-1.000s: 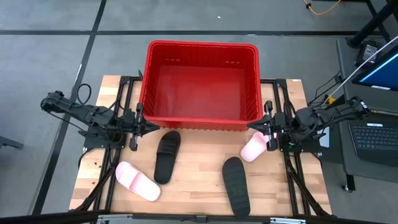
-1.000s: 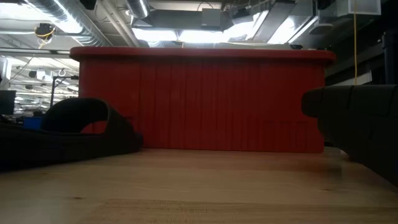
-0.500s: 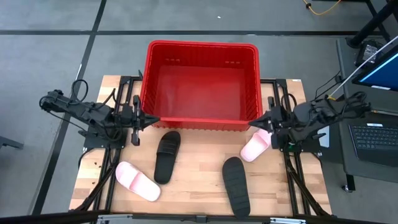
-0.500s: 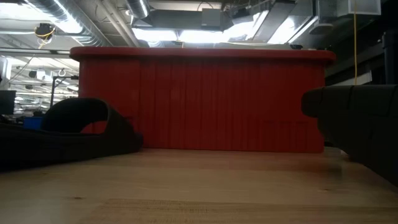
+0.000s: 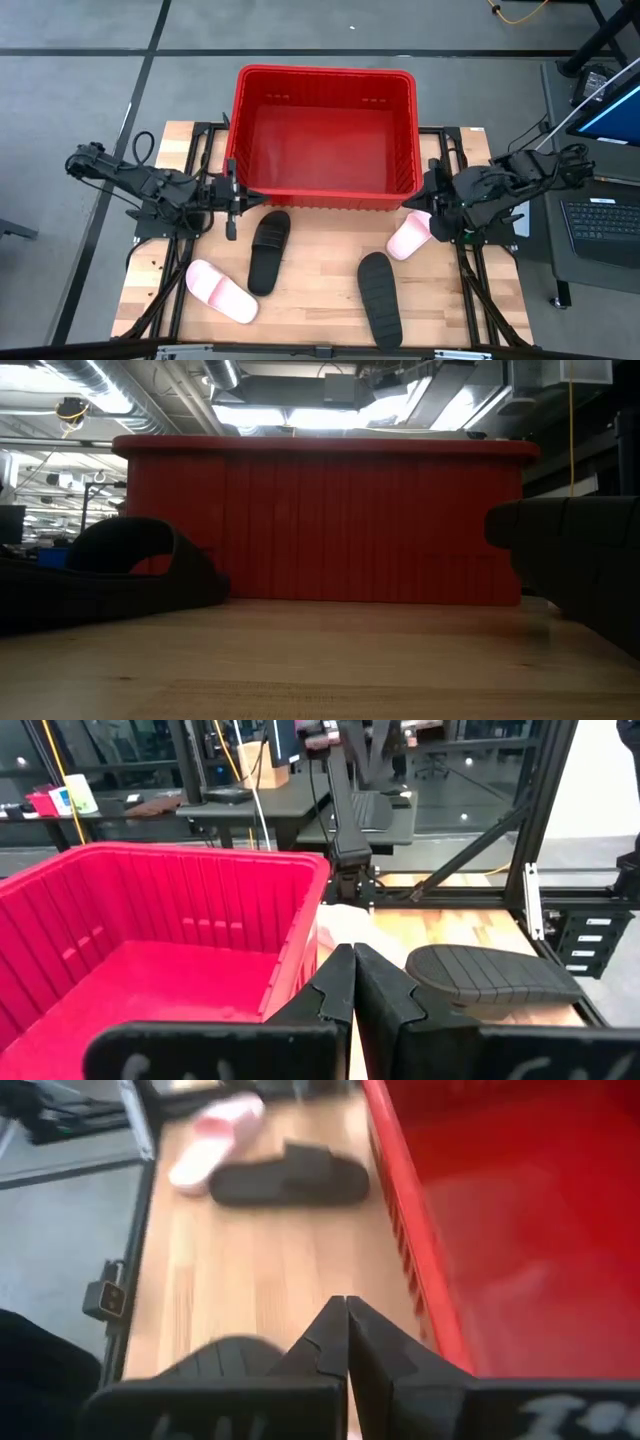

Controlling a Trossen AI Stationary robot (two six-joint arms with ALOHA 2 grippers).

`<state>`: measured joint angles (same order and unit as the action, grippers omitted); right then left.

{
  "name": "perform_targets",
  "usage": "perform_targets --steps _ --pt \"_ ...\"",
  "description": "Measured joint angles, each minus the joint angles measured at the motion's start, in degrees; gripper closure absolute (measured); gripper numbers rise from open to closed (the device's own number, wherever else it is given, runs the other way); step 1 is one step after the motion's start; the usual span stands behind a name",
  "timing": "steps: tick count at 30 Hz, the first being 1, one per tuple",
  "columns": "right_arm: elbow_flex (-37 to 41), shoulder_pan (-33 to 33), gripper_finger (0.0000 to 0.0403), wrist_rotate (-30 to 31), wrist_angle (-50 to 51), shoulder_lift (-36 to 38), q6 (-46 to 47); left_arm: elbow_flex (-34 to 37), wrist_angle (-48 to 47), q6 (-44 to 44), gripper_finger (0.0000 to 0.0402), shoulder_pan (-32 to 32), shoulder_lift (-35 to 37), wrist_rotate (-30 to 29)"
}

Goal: Pick and place slides into bin
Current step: Put the left black slide into the red bin

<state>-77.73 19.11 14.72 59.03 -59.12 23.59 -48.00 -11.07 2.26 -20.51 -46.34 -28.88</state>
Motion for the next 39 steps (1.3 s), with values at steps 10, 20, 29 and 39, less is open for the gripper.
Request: perform_targets --steps 10,20,29,39 --pt "-1.2 6.6 0.04 -4.4 9.5 -5.2 15.7 -1.3 -0.3 0.0 0.04 0.0 -1.5 0.0" --pt "-1.2 16.2 0.0401 -4.5 18.2 -9.5 35.4 -1.3 -0.3 0.0 0.04 0.0 -1.5 -0.2" --pt "-1.2 19.5 0.0401 -4.4 18.4 -10.2 44.0 -1.3 0.0 0.0 0.04 0.0 -1.5 -0.2" --pt "-1.2 19.6 0.0401 -3.8 15.0 -10.2 41.5 -1.3 0.0 0.0 0.04 0.0 -1.5 3.5"
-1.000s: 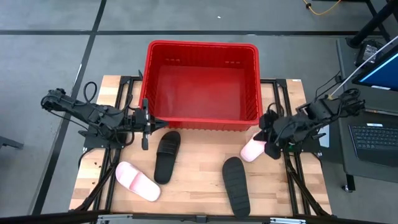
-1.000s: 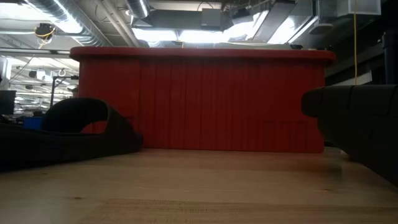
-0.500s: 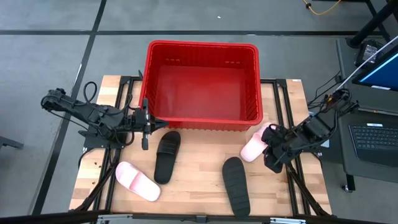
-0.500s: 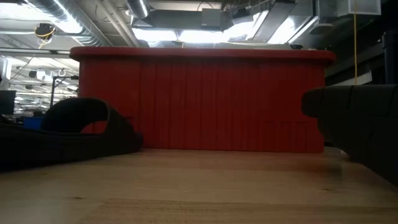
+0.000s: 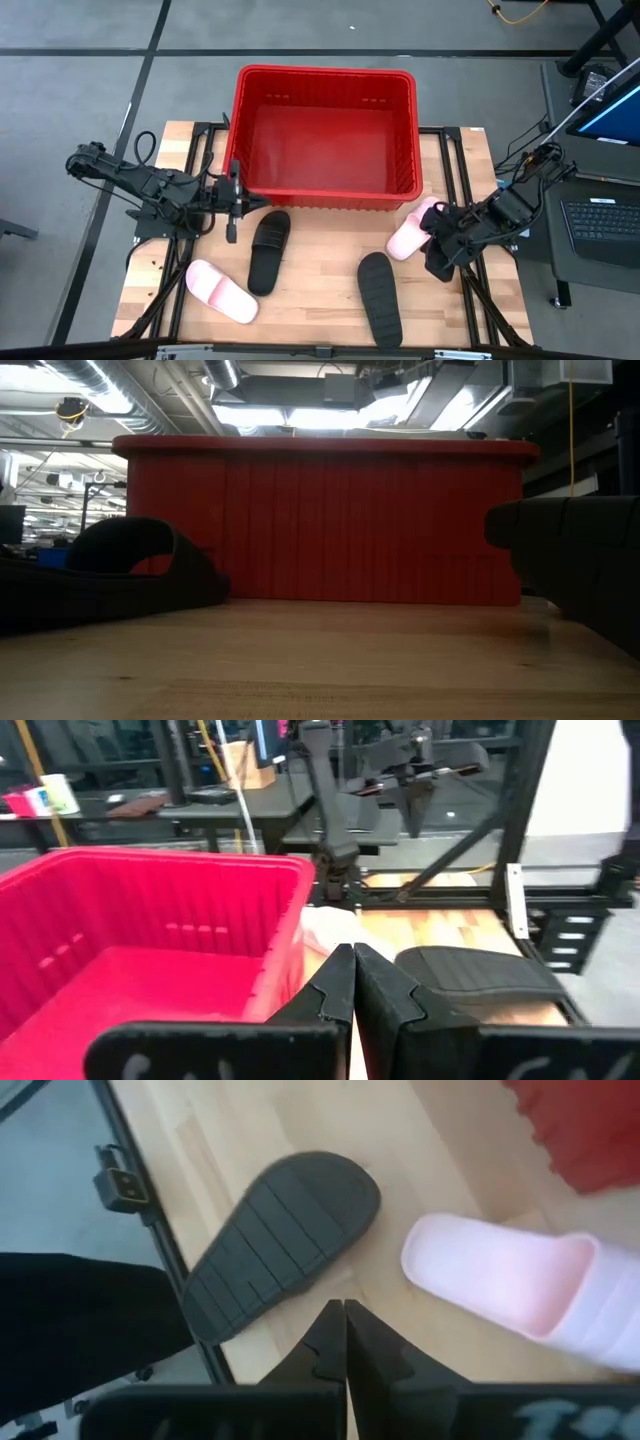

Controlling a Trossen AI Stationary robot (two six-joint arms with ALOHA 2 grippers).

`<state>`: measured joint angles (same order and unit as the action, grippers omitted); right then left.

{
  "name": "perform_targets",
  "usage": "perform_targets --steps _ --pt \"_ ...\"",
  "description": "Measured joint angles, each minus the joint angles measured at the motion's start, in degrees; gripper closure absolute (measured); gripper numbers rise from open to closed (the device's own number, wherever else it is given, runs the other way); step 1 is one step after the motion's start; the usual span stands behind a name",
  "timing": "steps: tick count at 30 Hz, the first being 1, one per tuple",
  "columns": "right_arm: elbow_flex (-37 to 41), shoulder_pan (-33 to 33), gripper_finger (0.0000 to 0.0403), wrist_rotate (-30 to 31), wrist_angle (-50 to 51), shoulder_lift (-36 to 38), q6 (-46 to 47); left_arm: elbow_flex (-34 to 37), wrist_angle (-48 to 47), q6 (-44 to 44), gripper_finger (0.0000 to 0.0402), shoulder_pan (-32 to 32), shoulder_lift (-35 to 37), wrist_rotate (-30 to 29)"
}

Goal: Pick and place slides into bin
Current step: Put the left black slide into the red bin

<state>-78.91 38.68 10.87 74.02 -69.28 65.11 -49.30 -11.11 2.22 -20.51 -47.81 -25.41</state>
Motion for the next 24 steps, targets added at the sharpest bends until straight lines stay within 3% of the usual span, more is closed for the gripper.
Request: perform_targets --steps 10,24 --pt "0.0 0.0 0.0401 0.3 -8.8 0.0 -11.6 0.0 0.0 0.0 0.04 0.0 0.0 12.2" --pt "0.0 0.0 0.0401 1.6 -8.5 -0.3 -11.4 0.0 -1.2 1.1 0.04 0.0 0.0 13.2"
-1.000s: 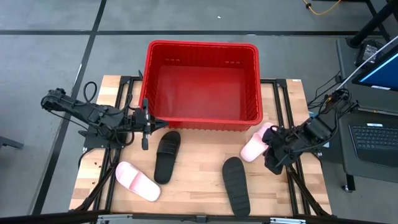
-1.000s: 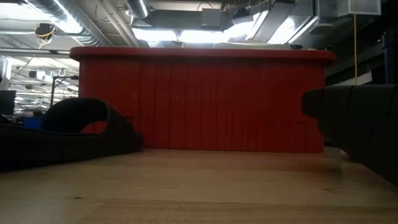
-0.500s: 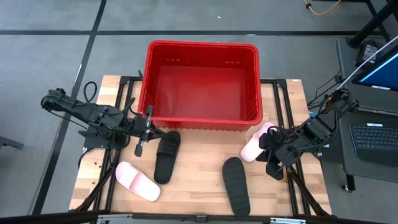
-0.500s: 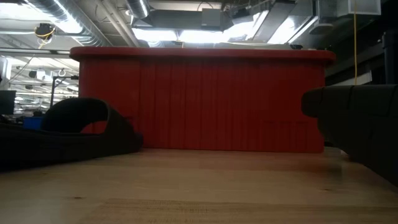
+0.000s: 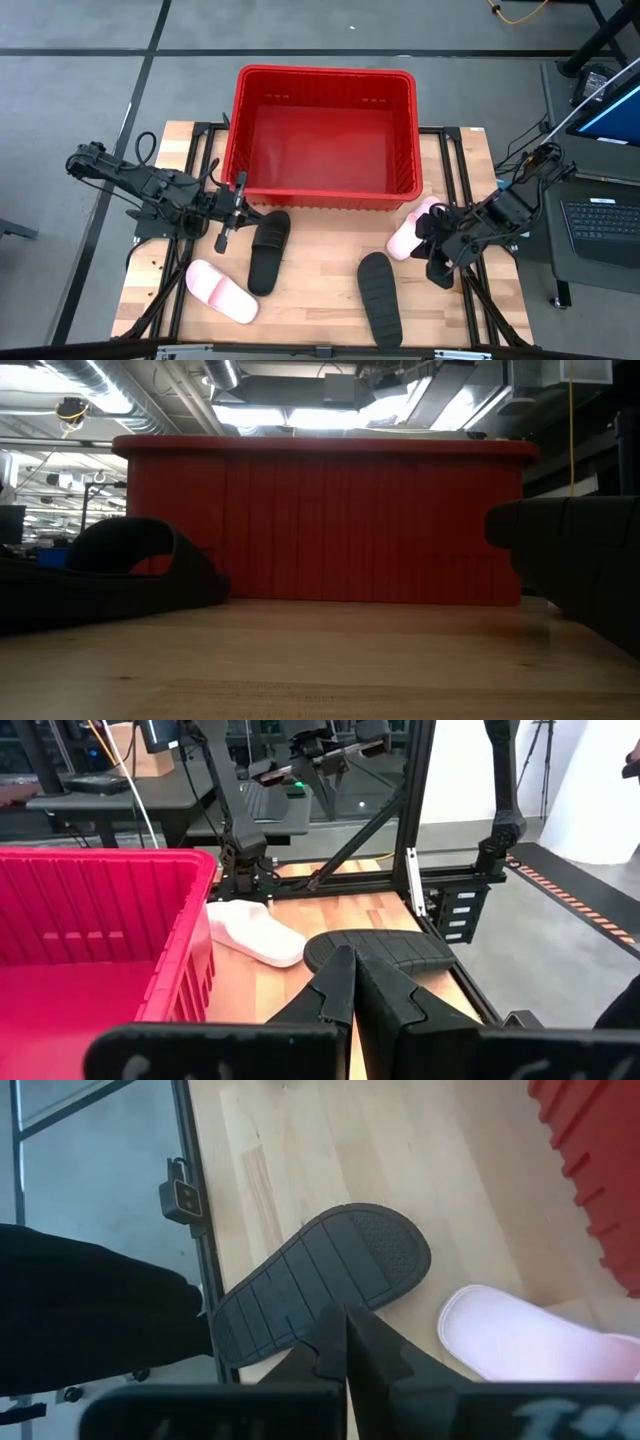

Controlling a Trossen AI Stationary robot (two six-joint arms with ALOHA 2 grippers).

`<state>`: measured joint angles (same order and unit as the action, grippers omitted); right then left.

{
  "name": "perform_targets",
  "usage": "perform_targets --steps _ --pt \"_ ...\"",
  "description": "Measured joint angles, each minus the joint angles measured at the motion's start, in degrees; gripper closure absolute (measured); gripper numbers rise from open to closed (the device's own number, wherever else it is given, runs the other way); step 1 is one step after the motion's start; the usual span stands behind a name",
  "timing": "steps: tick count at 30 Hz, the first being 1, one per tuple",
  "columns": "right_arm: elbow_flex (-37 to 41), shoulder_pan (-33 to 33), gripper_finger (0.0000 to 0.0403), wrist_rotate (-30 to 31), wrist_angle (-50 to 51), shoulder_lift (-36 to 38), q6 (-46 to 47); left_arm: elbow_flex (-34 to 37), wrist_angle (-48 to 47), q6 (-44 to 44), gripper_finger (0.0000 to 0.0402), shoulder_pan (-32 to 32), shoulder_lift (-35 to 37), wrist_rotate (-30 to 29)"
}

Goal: Pick and place slides into bin
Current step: Put the left black slide into the red bin

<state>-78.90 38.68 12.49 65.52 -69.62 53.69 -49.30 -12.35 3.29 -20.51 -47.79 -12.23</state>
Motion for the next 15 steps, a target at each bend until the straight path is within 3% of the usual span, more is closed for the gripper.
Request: perform_targets --steps 15 --pt "0.1 0.0 0.0392 1.1 0.3 -0.2 0.8 0.0 0.0 -0.2 0.0395 0.0 0.0 -0.4"
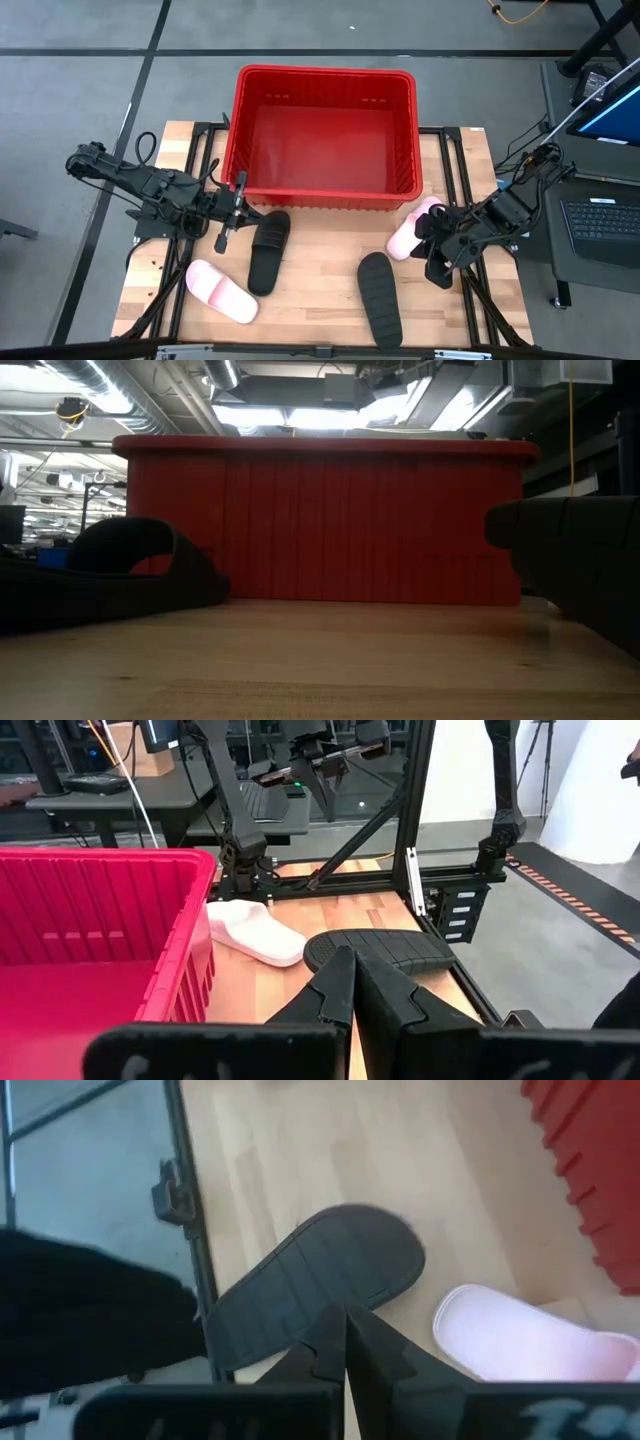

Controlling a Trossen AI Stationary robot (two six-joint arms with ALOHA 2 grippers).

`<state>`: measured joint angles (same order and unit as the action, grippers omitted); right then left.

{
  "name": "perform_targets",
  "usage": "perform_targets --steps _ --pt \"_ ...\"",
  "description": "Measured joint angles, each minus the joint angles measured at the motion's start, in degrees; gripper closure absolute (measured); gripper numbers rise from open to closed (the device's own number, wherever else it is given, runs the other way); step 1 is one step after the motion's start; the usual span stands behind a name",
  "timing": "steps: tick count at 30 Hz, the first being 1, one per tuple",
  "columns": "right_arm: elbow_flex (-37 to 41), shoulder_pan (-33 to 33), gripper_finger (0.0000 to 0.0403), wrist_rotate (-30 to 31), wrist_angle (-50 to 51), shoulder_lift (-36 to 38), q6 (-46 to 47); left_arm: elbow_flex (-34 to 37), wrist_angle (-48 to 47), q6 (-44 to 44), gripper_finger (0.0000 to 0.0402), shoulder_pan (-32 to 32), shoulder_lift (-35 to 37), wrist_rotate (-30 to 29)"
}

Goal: Pick and place slides into bin
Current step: Put the left black slide into the red bin

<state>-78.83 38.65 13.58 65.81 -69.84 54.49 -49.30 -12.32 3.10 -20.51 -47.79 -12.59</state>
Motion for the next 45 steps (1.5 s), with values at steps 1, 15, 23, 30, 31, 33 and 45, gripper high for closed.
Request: perform_targets --steps 1,15,23,30,31,33,45 --pt "0.0 0.0 0.0392 1.2 0.1 0.0 0.9 0.0 0.0 -0.5 0.0393 0.0 0.0 -0.6" --pt "0.0 0.0 0.0391 4.8 6.6 0.0 9.7 0.0 -0.1 -3.3 0.037 0.0 0.0 -6.4" --pt "0.0 0.0 0.0391 4.8 6.5 0.0 9.4 0.0 -2.4 6.5 0.037 0.0 0.0 -6.5" --pt "0.0 0.0 0.0391 4.8 6.5 0.0 9.3 0.0 -4.3 7.1 0.039 -1.2 0.0 -5.9" --pt "0.0 0.0 0.0391 4.8 6.4 0.0 9.3 0.0 -4.5 7.1 0.0395 -1.6 0.0 -5.8" --pt "0.0 0.0 0.0391 4.8 6.0 0.0 9.3 0.0 -5.6 7.1 0.0399 -2.6 0.0 -5.5" --pt "0.0 0.0 0.0391 4.8 3.6 0.0 9.2 0.0 -8.9 13.7 0.0401 -11.5 -8.8 -7.6"
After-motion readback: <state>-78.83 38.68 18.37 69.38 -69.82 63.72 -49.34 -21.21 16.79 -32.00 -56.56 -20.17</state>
